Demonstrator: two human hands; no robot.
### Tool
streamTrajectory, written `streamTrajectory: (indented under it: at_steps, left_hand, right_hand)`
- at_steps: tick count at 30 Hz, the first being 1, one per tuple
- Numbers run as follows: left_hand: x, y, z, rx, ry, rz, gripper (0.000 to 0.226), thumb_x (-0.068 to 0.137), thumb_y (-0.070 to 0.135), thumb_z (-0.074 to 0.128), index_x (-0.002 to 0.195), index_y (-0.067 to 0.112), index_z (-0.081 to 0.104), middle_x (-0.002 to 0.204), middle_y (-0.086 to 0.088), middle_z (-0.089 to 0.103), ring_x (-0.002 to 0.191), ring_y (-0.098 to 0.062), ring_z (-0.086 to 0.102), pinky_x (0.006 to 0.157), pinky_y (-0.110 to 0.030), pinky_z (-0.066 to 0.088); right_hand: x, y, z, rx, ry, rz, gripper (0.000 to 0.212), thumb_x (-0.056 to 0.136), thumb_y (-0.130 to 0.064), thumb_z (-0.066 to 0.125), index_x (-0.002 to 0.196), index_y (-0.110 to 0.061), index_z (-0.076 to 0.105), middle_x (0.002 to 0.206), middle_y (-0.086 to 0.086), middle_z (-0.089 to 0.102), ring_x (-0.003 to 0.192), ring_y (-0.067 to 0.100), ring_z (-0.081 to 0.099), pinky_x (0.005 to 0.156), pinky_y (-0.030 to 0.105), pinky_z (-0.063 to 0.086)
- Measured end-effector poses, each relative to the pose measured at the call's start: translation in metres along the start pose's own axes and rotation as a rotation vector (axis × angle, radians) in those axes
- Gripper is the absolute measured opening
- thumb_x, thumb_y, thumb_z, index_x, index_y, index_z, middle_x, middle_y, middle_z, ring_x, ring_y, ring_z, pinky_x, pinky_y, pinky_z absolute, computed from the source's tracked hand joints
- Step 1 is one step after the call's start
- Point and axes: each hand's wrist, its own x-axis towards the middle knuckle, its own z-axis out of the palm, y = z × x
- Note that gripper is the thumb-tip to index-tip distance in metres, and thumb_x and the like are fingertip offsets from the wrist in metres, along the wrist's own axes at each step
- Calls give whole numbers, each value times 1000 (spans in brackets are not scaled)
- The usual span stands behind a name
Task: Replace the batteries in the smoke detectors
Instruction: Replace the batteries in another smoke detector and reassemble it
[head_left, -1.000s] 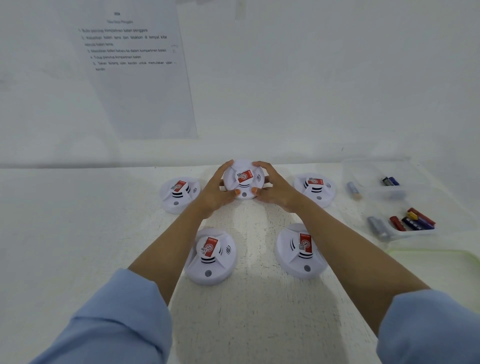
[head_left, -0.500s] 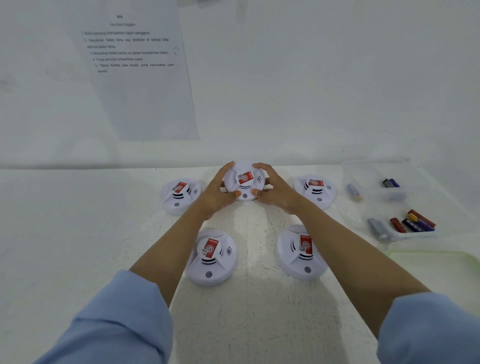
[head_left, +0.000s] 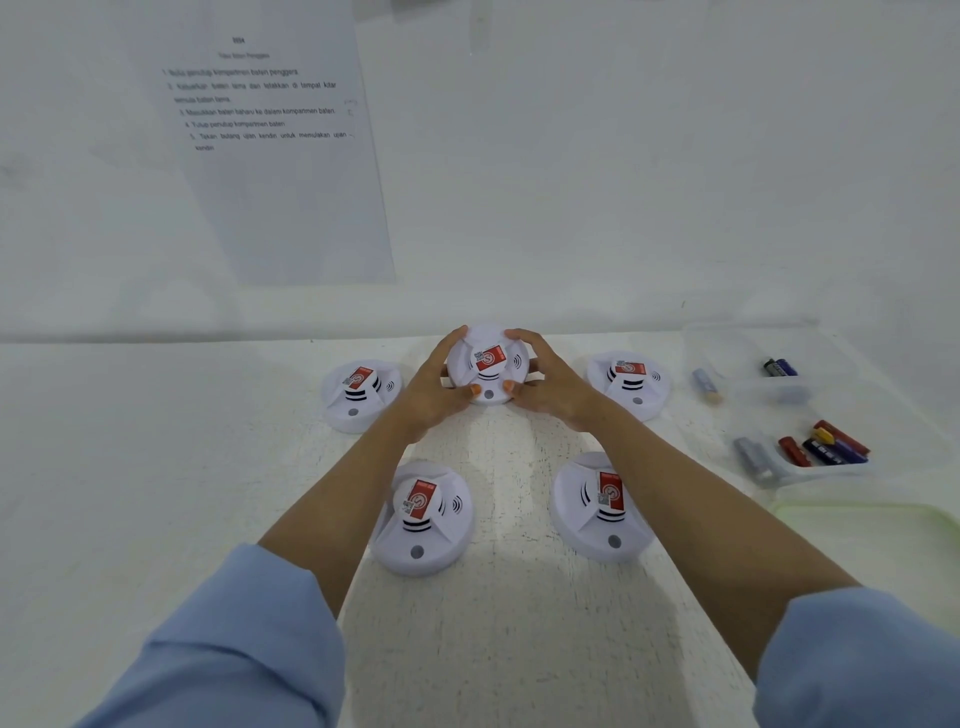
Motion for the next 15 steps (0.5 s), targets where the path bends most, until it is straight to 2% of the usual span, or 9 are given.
streamTrajectory:
  at_steps: [5, 11, 15]
  left_hand:
    - [1, -1, 0, 2, 1, 1, 74, 84, 2, 63, 144, 24, 26, 141, -7, 42, 124, -25, 46, 80, -22, 52]
    - [1, 0, 0, 2, -2, -6, 74, 84, 2, 63, 144, 24, 26, 139, -6, 43, 121, -23, 47, 78, -20, 52]
    - [1, 0, 0, 8, 9, -19, 74, 85, 0, 63, 144, 25, 26, 141, -7, 42, 119, -23, 47, 83, -28, 52]
  right_hand:
    - [0, 0, 2, -13, 12, 2, 59, 88, -1, 58, 135, -24, 30, 112, 12, 47, 85, 15, 55, 65, 18, 53]
    - [-1, -1, 4, -9, 27, -1, 60, 88, 0, 58, 136, -23, 30, 115, 10, 46, 93, 22, 54, 65, 19, 54]
    - [-1, -2, 5, 12, 29, -6, 59, 88, 1, 57, 136, -21, 31, 118, 8, 44, 100, 25, 53, 65, 18, 54]
